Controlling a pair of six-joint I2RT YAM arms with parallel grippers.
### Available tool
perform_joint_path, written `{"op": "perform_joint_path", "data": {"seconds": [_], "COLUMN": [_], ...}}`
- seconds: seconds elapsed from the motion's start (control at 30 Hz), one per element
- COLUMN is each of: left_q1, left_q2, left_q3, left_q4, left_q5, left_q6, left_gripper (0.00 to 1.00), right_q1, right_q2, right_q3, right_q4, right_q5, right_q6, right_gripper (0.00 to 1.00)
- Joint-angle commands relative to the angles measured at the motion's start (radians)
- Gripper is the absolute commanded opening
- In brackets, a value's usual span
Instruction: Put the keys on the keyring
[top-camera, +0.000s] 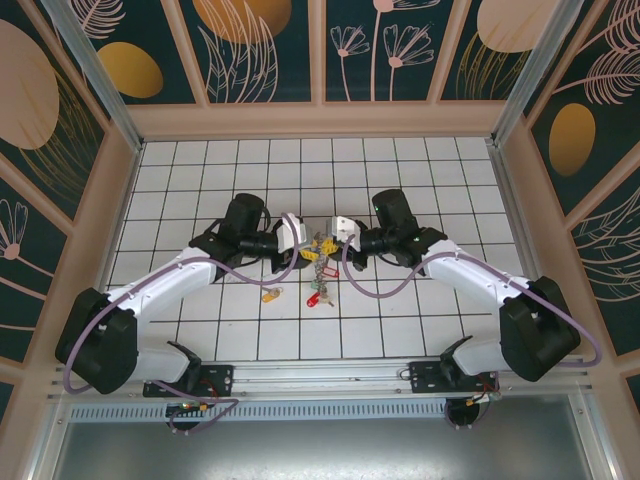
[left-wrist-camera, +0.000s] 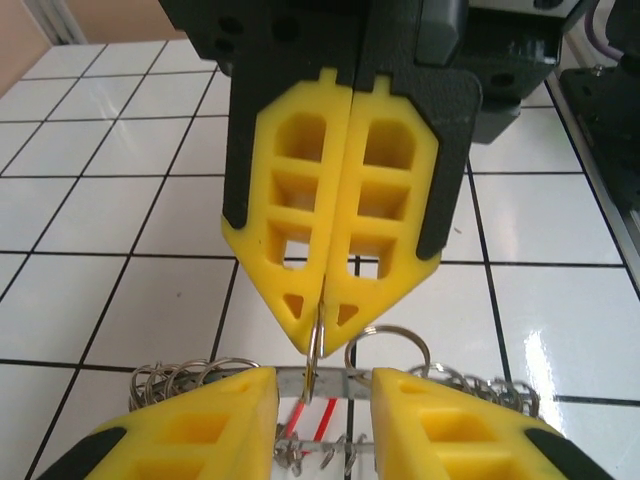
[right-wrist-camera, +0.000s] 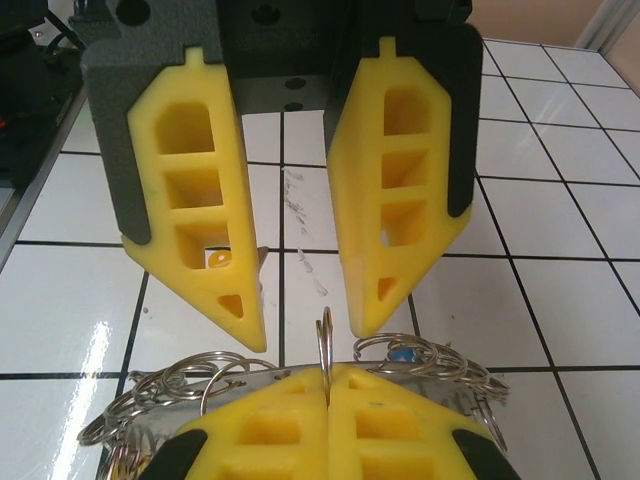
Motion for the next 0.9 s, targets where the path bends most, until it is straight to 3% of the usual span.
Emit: {"op": "perform_joint_path", "data": {"seconds": [0.0, 0.1, 0.27, 0.5, 0.6, 0.87], "left_q1": [-0.005, -0.004, -0.004, -0.003, -0.004, -0.004], "left_q2": [-0.020, -0.022, -0.020, -0.033, -0.041, -0.069], "left_q3": [-0.021, -0.022, -0.028, -0.043, -0.044, -0.084], "left_q4": [0.082, 0.091, 0.091, 0.095, 0.096, 0.221], "left_q5": [0.045, 0.048, 0.045, 0.039, 0.032, 0.044], "left_q6": [-0.036, -0.037, -0.032, -0.026, -0.020, -0.067], "left_gripper": [0.30, 0.23, 0.22, 0.13, 0.00, 0.00], "right_q1": [-0.003, -0.003, -0.004, -0.008, -0.008, -0.001], "right_q2": [-0.033, -0.037, -0.050, -0.062, -0.064, -0.060], "right_q3": [-0.008, -0.009, -0.017, -0.029, -0.030, -0.027], "right_q4": [0.068, 0.063, 0.075, 0.098, 0.092, 0.072], "right_q5": [-0.057, -0.057, -0.061, -0.073, -0.075, -0.084], "right_q6": [0.014, 0.010, 0.015, 0.026, 0.023, 0.020], "right_gripper": [0.00, 0.00, 0.00, 0.00, 0.00, 0.00]}}
